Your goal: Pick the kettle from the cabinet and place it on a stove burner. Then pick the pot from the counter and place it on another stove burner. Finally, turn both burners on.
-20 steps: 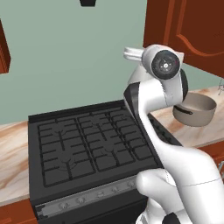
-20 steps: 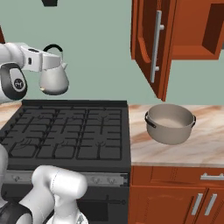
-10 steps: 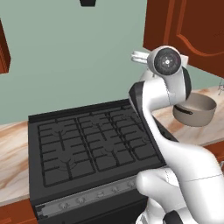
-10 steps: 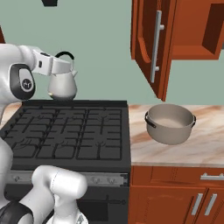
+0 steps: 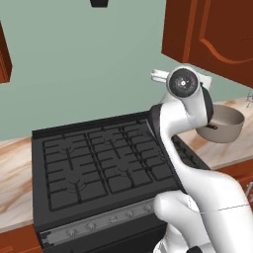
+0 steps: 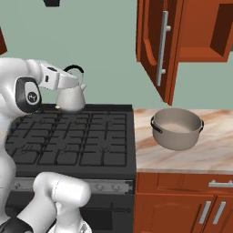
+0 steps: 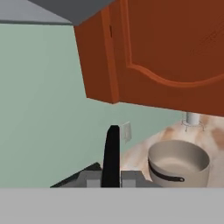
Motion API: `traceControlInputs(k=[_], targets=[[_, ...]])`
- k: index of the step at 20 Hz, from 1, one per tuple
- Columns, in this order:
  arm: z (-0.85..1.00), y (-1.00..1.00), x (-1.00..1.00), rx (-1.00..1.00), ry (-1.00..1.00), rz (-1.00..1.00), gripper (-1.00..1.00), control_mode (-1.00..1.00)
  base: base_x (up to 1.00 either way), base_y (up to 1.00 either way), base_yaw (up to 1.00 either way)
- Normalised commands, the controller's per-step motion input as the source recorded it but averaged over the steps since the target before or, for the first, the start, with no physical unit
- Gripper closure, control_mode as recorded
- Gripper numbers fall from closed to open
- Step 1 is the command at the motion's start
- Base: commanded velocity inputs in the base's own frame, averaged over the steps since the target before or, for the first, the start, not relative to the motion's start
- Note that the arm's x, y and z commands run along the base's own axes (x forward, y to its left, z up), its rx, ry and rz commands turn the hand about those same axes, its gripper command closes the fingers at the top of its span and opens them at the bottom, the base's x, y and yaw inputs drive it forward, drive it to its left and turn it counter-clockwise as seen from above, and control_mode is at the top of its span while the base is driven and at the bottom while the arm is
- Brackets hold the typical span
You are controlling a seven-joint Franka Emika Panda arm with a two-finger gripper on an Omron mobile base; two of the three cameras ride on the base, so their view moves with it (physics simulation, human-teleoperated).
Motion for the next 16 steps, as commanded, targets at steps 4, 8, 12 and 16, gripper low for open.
traceControlInputs(k=[4, 8, 12, 16], targets=[[-0.42, -0.07, 0.18, 0.0, 0.02, -0.06, 1.0, -1.0, 0.0, 0.0, 0.0], [-0.38, -0.08, 0.28, 0.0, 0.05, -0.05, 1.0, -1.0, 0.0, 0.0, 0.0], [-0.39, -0.02, 0.36, 0.0, 0.07, -0.04, 1.0, -1.0, 0.0, 0.0, 0.0], [-0.4, 0.0, 0.34, 0.0, 0.05, -0.03, 1.0, -1.0, 0.0, 0.0, 0.0]])
